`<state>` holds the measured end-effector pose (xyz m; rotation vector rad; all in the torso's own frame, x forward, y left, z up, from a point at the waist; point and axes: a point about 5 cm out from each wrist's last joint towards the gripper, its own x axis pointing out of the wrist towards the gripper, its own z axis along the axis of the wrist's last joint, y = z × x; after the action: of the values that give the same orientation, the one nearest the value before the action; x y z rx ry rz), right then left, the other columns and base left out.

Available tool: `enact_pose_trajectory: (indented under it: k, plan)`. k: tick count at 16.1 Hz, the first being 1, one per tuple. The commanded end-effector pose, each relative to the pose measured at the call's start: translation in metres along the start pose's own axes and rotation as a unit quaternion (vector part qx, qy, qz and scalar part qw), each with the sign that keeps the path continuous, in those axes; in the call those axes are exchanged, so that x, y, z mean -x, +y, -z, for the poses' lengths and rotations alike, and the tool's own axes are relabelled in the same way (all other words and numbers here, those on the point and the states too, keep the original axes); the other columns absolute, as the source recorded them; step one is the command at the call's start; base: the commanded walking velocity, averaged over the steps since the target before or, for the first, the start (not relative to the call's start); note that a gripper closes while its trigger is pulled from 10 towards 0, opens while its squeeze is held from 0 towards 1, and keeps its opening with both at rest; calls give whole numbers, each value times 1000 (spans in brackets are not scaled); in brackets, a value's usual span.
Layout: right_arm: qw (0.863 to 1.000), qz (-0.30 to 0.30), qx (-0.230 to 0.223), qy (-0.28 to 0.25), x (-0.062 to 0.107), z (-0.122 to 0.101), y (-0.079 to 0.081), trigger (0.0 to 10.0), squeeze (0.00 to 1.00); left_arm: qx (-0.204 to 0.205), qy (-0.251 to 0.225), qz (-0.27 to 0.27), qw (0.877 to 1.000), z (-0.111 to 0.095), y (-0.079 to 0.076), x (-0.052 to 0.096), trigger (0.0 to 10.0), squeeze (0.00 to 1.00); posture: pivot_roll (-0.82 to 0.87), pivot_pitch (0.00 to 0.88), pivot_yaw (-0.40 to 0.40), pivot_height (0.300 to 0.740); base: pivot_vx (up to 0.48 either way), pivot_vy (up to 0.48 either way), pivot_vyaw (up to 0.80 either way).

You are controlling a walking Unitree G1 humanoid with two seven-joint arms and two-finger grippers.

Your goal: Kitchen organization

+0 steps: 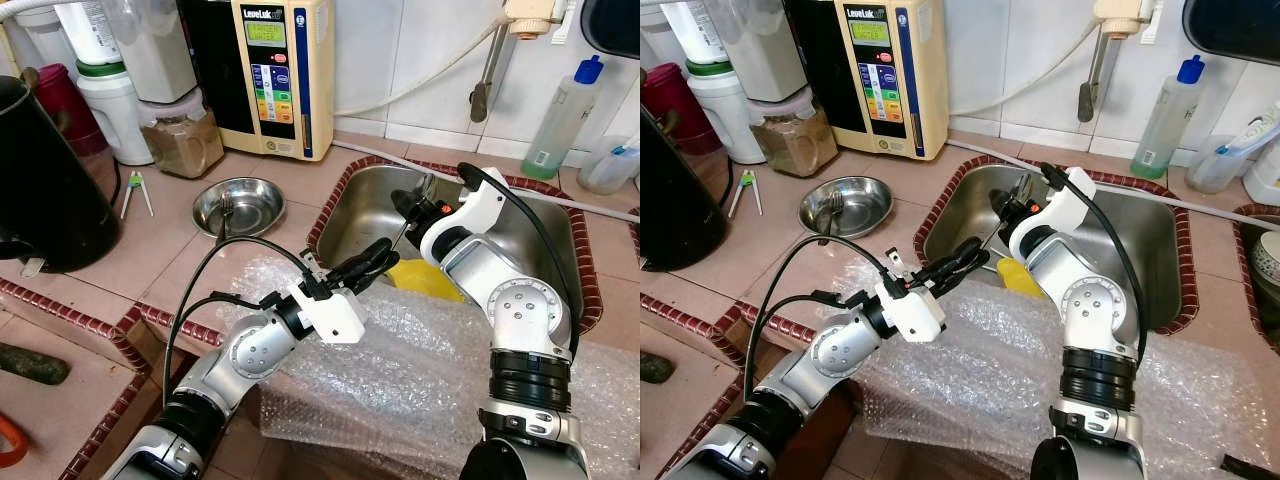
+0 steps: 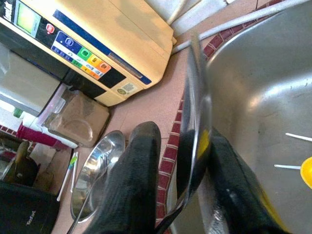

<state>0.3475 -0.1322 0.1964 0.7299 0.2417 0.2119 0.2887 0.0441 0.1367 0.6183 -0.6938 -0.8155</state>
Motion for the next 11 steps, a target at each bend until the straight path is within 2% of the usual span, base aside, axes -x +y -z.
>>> enact_pose_trajectory:
  k: [1, 7, 8, 9, 10, 11]
  plan:
    - [1000, 22, 14, -11, 1, -7, -7, 0, 0, -11, 1, -20, 1000, 1, 12, -1, 0, 0, -36, 32, 55, 740, 0, 0, 0]
    - [999, 26, 17, -18, 0, -8, -8, 0, 0, -13, 11, -20, 1000, 6, 14, -4, 0, 0, -39, 14, 65, 740, 0, 0, 0]
    - [999, 29, 17, -22, 0, -9, -9, 0, 0, 0, 26, -24, 999, 9, 15, -3, 4118, 0, -40, 13, 66, 740, 0, 0, 0]
    - [999, 31, 17, -24, 0, -9, -9, 0, 0, 20, 31, -19, 999, 11, 14, -3, 10000, 612, -39, 12, 66, 740, 0, 0, 0]
    - [999, 37, 18, -31, 0, -10, -10, 0, 0, 35, 33, -22, 999, 12, 15, -2, 10000, 1000, -37, 9, 66, 740, 0, 0, 0]
    - [998, 44, 22, -35, -1, -11, -12, 0, 0, 31, 33, -24, 999, 13, 16, -2, 10000, 1000, -36, 8, 66, 740, 0, 0, 0]
